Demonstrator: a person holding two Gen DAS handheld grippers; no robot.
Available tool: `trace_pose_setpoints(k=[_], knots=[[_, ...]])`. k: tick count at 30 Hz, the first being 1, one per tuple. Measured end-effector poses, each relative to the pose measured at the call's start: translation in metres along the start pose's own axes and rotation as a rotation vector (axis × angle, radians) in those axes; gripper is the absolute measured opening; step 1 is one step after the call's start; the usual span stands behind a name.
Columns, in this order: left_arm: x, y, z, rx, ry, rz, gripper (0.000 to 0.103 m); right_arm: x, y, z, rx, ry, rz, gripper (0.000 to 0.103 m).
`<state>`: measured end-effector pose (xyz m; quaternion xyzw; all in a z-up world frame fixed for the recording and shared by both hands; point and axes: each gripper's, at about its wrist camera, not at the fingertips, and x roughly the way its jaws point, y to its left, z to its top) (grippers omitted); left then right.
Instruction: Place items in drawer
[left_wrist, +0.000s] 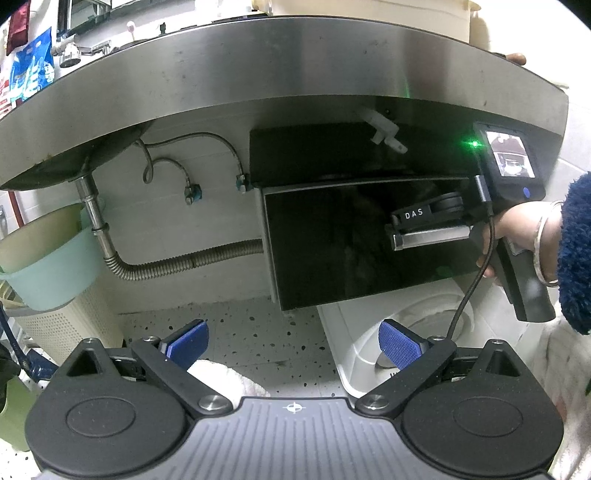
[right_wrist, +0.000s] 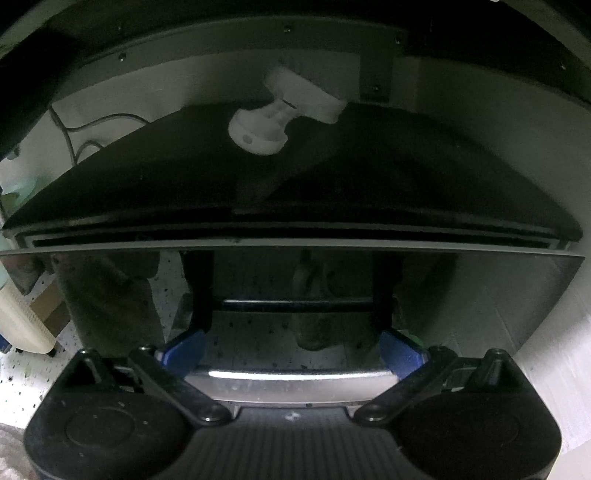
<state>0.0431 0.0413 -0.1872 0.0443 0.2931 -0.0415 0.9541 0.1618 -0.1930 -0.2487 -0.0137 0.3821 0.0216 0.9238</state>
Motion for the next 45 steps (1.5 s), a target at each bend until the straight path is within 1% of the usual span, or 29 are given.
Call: trace_pose_setpoints(k=[8,19,23,27,31,37,40,43,45], knots=[[-0.001,-0.004,-0.002,0.009,0.008,-0.001,0.100,0.006,0.002,0.004,0.001,-0.012,-0.001,0.101],[-0.003,-0.008,-0.002,0.019,0.018,0.000,0.100,0.004,0.005,0.000,0.005,-0.029,-0.001,0.101],[-0.002,-0.007,-0.002,0.022,0.018,0.001,0.100,0.003,0.004,-0.002,0.006,-0.041,0.000,0.101],[0.001,-0.005,-0.001,0.012,0.027,-0.006,0.100,-0.002,0.002,-0.006,0.006,-0.071,0.021,0.101],[0.002,-0.005,0.000,0.009,0.029,-0.013,0.100,-0.015,-0.001,-0.013,0.010,-0.108,0.047,0.101],[0.002,-0.008,0.000,0.024,0.021,-0.007,0.100,-0.053,-0.007,-0.022,0.063,-0.157,0.115,0.101],[0.003,-0.008,0.001,0.020,0.021,-0.008,0.100,-0.077,-0.009,-0.026,0.040,-0.184,0.135,0.101],[0.004,-0.008,0.001,0.018,0.021,-0.009,0.100,-0.103,-0.009,-0.034,-0.001,-0.212,0.134,0.101],[0.004,-0.008,0.001,0.021,0.020,-0.009,0.100,-0.118,-0.011,-0.037,-0.008,-0.213,0.161,0.101]])
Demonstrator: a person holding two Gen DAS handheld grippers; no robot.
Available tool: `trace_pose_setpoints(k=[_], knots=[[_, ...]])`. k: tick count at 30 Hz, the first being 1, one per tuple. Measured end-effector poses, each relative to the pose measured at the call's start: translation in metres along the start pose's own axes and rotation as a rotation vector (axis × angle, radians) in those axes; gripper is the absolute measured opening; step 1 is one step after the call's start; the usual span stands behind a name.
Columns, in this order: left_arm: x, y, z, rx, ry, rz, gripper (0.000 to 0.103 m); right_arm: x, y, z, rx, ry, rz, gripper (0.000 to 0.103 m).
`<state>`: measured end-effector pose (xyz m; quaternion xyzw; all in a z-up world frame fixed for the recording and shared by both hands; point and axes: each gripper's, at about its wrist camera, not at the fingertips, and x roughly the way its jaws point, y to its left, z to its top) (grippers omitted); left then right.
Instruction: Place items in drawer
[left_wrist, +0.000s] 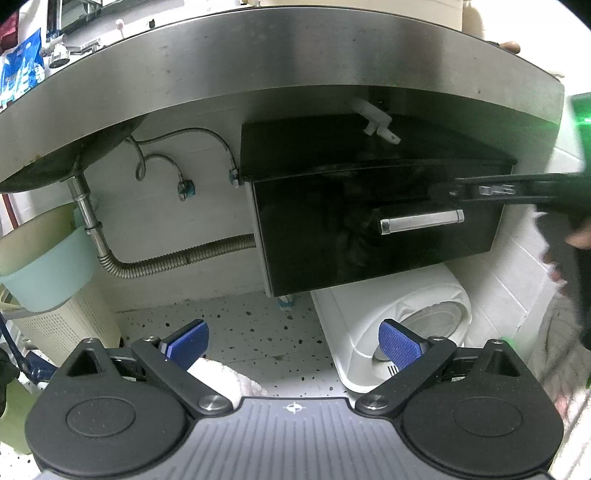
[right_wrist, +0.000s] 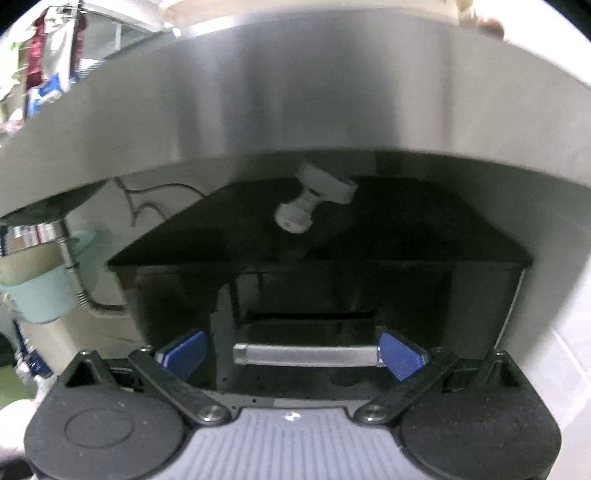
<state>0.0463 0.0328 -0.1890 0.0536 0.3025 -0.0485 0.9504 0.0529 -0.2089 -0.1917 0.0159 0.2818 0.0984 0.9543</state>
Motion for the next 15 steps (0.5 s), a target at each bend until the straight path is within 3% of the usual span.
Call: trace_pose_setpoints(k=[3,15], knots=[[0.000,-0.001,0.000,0.006,-0.001,0.003,0.100,-0.020,-0.002,-0.003,0.035,0.005,0.003,0.103],[0.002,-0.001,0.000,0.005,0.005,0.009,0.100,-0.069,-0.002,-0.023,0.199,0.050,-0.184,0.103]])
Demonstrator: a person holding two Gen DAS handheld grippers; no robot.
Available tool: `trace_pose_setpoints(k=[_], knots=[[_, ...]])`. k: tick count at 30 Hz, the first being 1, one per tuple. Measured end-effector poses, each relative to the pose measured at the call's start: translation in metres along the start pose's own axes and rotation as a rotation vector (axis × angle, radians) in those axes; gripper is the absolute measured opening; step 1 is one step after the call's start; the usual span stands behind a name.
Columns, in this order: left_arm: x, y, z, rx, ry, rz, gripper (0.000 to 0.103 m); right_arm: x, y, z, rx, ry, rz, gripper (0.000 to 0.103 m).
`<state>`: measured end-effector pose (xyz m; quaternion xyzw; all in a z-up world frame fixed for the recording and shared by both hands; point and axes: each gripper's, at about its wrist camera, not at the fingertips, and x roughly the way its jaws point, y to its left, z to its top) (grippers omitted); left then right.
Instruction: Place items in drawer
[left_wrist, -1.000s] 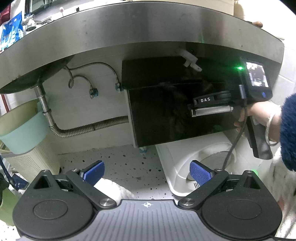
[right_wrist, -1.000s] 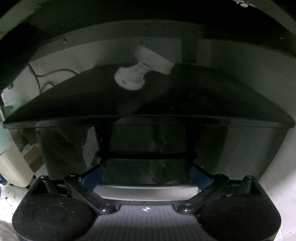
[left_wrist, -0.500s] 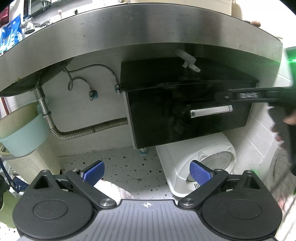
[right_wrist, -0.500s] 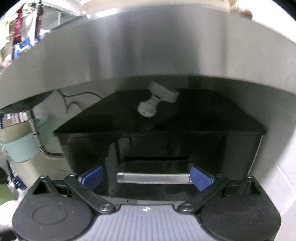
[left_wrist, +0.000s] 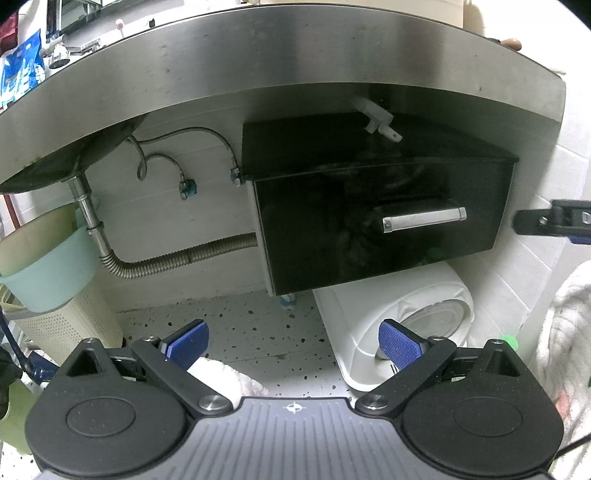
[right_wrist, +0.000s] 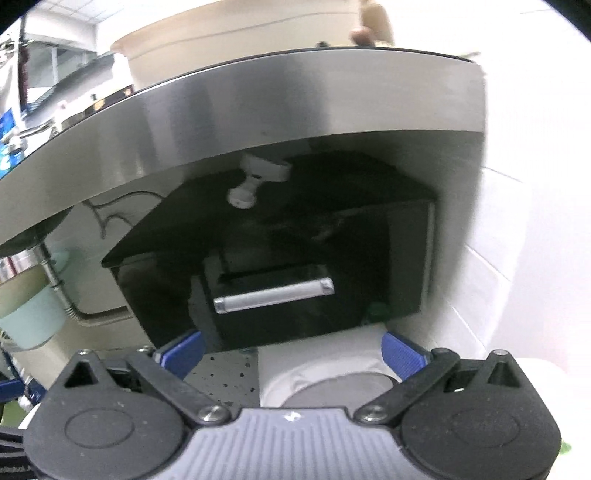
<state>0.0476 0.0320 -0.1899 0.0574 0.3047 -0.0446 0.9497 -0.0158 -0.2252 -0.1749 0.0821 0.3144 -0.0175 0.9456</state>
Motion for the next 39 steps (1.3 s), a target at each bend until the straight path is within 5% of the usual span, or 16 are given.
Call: trace_pose_setpoints(k=[12,19,30,39], knots=[[0.000,-0.001,0.000,0.015,0.000,-0.001,0.099,-0.027,0.011,0.007,-0.080,0.108,-0.036,0.103],[0.003,0.005,0.001,-0.028,0.046,-0.027,0.099,-0.041,0.015,0.013,-0.097,0.077,-0.048,0.103],[-0.012,-0.010,0.007,0.066,0.010,-0.004,0.098,-0.051,0.024,0.026,-0.148,0.089,-0.047,0.102],[-0.037,-0.014,0.030,0.031,0.010,0.013,0.098,-0.056,0.026,0.038,-0.156,0.108,-0.079,0.103]])
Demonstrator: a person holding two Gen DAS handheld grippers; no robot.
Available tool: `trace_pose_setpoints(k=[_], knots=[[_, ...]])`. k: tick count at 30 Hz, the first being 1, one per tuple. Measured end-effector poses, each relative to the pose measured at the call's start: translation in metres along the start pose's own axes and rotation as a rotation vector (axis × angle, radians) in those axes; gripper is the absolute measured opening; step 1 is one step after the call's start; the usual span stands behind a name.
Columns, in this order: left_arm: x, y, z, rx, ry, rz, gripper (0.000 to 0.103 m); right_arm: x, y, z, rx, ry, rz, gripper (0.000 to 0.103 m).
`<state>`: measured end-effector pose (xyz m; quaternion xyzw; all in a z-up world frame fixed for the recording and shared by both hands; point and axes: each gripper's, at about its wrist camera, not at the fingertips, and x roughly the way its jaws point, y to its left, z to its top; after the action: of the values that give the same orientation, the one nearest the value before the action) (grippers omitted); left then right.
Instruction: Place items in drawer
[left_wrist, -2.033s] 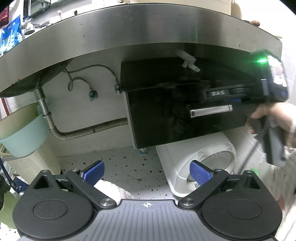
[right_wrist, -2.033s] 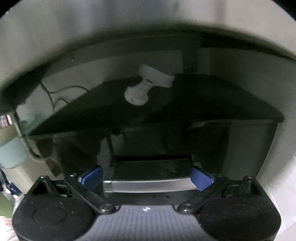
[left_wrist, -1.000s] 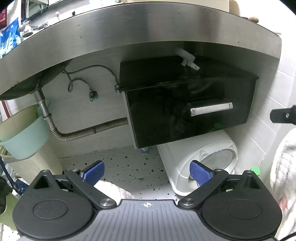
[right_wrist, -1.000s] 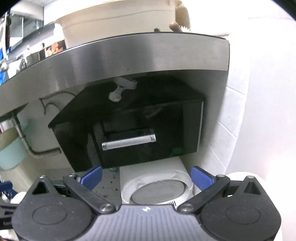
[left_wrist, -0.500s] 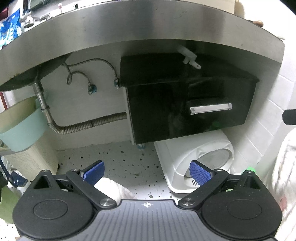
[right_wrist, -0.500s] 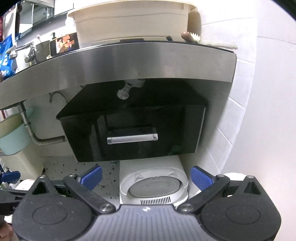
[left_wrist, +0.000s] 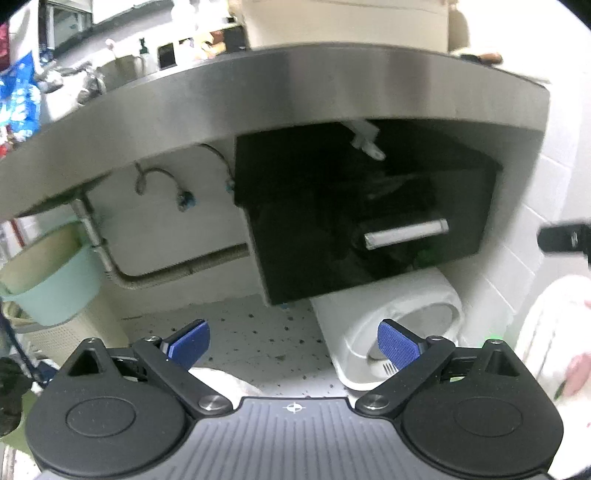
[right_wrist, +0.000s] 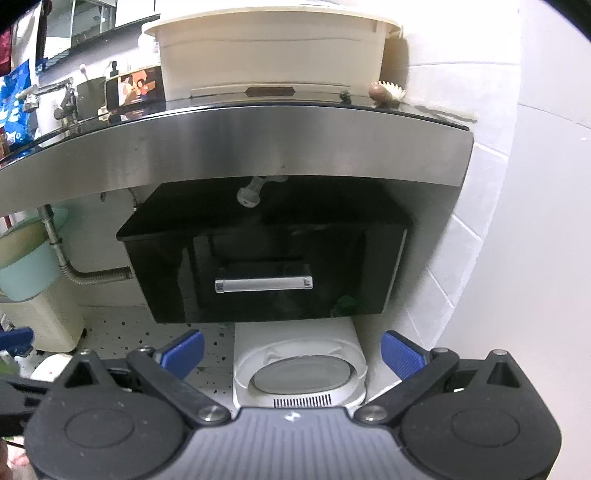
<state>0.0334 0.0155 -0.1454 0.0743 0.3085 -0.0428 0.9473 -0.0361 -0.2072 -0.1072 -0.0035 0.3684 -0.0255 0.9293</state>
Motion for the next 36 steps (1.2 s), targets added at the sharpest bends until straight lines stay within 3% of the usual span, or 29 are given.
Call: trace_pose_setpoints(k=[20,36], knots=[[-0.053,-0.007,0.058,-0.048,0.007,0.035,0.099,-0.039,-0.008,0.030,0.036,0.000,-0.023,0.103],[-0.067,-0.008,0.070,-0.082,0.018,0.039,0.099,-0.056,-0.002,0.045,0.028,-0.016,-0.001,0.103]])
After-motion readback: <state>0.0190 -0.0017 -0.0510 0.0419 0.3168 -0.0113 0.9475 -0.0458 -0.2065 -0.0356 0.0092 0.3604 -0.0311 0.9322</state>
